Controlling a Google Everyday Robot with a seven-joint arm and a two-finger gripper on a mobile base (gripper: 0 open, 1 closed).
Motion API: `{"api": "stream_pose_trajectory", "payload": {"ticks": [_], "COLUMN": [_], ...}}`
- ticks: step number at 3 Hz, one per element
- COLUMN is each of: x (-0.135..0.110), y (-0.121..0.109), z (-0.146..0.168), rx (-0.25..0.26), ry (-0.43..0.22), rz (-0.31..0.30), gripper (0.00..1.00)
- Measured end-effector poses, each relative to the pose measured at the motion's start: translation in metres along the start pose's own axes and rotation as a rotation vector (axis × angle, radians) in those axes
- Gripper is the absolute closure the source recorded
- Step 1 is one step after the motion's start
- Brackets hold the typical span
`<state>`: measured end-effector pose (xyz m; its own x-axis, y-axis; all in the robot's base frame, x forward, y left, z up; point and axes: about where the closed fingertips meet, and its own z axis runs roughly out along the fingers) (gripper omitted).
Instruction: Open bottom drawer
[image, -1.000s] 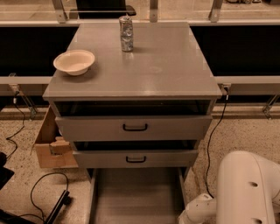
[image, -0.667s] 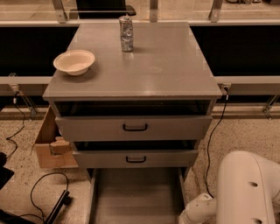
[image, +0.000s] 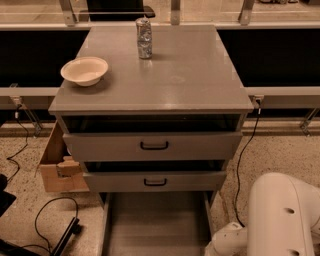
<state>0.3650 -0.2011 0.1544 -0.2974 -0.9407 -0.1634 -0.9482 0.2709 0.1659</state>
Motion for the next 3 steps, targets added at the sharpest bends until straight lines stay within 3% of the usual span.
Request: {"api": "stream_pose_trajectory", "payload": {"ticks": [1, 2, 3], "x": [-0.002, -0.008, 0.009], "y": [0.001, -0.001, -0.001], "z": [0.001, -0.022, -0.077], "rx": [-0.008, 0.012, 0.043], "ry": [-0.004, -0.056, -0.105], "rz": [-0.014, -0.047, -0.059], "gripper": [0.0, 0.0, 0.0]}}
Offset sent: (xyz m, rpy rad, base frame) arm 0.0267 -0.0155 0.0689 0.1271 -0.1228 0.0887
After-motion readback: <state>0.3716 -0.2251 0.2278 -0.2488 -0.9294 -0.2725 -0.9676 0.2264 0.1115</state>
